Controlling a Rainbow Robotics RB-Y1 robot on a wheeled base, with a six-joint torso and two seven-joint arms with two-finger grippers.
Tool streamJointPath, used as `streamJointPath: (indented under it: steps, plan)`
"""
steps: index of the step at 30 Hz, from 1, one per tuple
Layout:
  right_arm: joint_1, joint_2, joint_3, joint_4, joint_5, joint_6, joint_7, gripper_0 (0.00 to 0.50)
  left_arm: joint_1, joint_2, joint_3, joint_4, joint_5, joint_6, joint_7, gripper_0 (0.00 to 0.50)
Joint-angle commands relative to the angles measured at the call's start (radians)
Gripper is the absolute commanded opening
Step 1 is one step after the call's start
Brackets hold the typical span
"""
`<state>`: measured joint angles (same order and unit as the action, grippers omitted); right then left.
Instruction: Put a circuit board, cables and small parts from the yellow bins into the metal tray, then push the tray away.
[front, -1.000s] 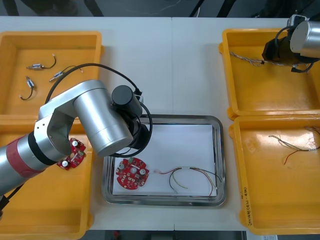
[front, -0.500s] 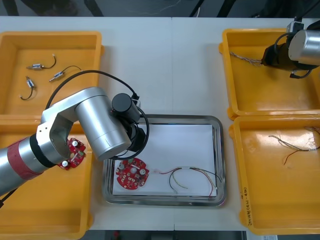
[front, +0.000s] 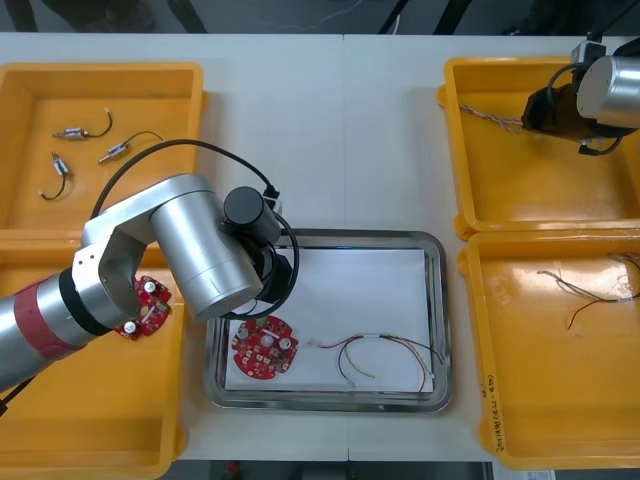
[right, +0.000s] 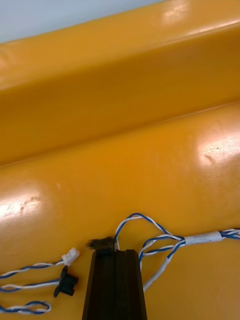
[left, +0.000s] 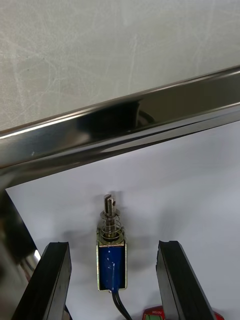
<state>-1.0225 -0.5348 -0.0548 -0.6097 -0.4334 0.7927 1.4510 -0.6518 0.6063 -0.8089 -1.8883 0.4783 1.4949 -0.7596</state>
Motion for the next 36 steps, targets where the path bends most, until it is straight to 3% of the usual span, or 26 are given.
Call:
streamJointPath:
  steps: [1,13,19,28,36]
  plan:
    - [0.004,-0.01,-0.016,-0.107,0.007,0.099,-0.017,0.0,0.009,0.035,0.008,-0.067,0.003,0.013,0.045,0.5]
    - [0.004,-0.039,-0.034,-0.237,0.008,0.313,-0.02,0.0,0.008,0.043,0.154,-0.212,0.112,0.223,0.029,0.5]
    - [0.051,-0.057,-0.034,-0.343,0.001,0.398,-0.02,0.0,0.0,0.061,0.28,-0.259,0.212,0.303,0.023,0.5]
    - [0.134,-0.076,-0.04,-0.519,-0.005,0.527,-0.026,0.0,-0.025,0.101,0.451,-0.265,0.329,0.41,-0.02,0.5]
    - [0.211,-0.079,-0.066,-0.685,-0.01,0.639,-0.049,0.0,-0.04,0.155,0.571,-0.21,0.356,0.425,-0.172,0.5]
